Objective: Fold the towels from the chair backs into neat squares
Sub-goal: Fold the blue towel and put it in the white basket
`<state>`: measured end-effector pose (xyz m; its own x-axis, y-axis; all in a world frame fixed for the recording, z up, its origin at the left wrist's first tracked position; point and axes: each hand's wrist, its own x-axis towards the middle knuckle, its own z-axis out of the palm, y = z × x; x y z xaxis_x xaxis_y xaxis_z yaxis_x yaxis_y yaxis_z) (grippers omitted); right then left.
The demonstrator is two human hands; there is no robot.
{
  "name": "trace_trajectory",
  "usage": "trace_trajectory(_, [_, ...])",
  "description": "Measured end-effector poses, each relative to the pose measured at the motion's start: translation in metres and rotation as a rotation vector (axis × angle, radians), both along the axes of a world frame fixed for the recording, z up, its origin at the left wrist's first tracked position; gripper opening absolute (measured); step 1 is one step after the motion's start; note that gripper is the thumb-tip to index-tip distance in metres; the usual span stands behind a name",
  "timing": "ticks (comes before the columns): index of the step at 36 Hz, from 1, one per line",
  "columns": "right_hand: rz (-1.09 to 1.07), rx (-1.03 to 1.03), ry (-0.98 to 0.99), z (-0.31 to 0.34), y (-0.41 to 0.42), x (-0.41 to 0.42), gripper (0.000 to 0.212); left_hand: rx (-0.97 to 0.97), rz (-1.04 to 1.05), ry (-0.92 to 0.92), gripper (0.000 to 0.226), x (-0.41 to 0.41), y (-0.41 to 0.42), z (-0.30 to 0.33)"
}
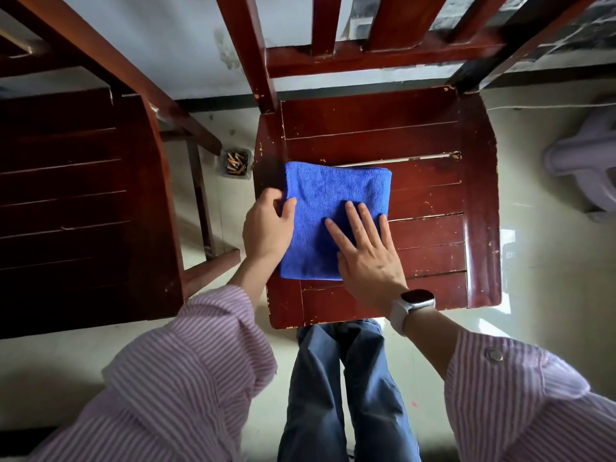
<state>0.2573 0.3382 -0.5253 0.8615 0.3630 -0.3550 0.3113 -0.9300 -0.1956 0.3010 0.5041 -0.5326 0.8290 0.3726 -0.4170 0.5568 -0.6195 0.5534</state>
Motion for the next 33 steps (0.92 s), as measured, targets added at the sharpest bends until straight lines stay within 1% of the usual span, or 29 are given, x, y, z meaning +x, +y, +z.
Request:
trace_trajectory(4, [0.03, -0.02, -0.003, -0.002, -0.011, -0.002, 0.057, -0.159, 0.142, -0.031, 0.03, 0.013, -0.003, 0.004])
trace_trajectory(7, [0.043, -0.006, 0.0, -0.001, -0.017, -0.002, 0.056, -0.216, 0.166, 0.001, 0.026, 0.022, -0.002, 0.004])
trace_trajectory(10, [0.054, 0.019, 0.012, 0.001, -0.026, -0.008, 0.067, -0.315, 0.198, -0.012, 0.023, 0.027, -0.001, 0.005])
trace_trajectory(13, [0.099, -0.025, 0.014, 0.0, -0.039, -0.019, 0.078, -0.478, 0.24, -0.053, 0.032, 0.032, -0.001, 0.01])
trace_trajectory(15, [0.057, -0.035, 0.031, 0.001, -0.047, -0.024, 0.079, -0.489, 0.244, -0.057, 0.036, 0.036, 0.0, 0.013])
trace_trajectory(17, [-0.026, 0.015, 0.024, 0.005, -0.053, -0.021, 0.071, -0.394, 0.187, -0.043, 0.039, 0.037, 0.002, 0.011])
trace_trajectory(20, [-0.164, 0.058, -0.055, 0.011, -0.066, -0.009, 0.061, -0.136, 0.032, 0.027, 0.037, 0.032, 0.004, 0.006])
trace_trajectory(22, [-0.389, 0.06, -0.128, 0.013, -0.077, 0.004, 0.055, 0.005, -0.053, 0.075, 0.034, 0.025, 0.005, 0.005])
trace_trajectory(23, [-0.529, 0.05, -0.144, 0.013, -0.082, 0.012, 0.05, 0.037, -0.083, 0.088, 0.034, 0.021, 0.004, 0.005])
trace_trajectory(25, [-0.763, 0.075, -0.096, 0.015, -0.09, 0.028, 0.04, 0.052, -0.122, 0.094, 0.033, 0.015, -0.001, 0.007])
trace_trajectory(28, [-1.147, 0.297, 0.023, 0.023, -0.093, 0.047, 0.025, 0.043, -0.169, 0.032, 0.029, 0.014, -0.009, 0.011])
trace_trajectory(29, [-1.209, 0.346, 0.056, 0.026, -0.092, 0.049, 0.024, 0.051, -0.197, 0.01, 0.029, 0.017, -0.012, 0.012])
trace_trajectory(31, [-1.227, 0.423, 0.141, 0.027, -0.084, 0.046, 0.025, 0.079, -0.269, -0.018, 0.031, 0.026, -0.015, 0.012])
trace_trajectory(33, [-1.261, 0.525, 0.236, 0.025, -0.071, 0.037, 0.034, 0.047, -0.282, 0.001, 0.032, 0.036, -0.018, 0.012])
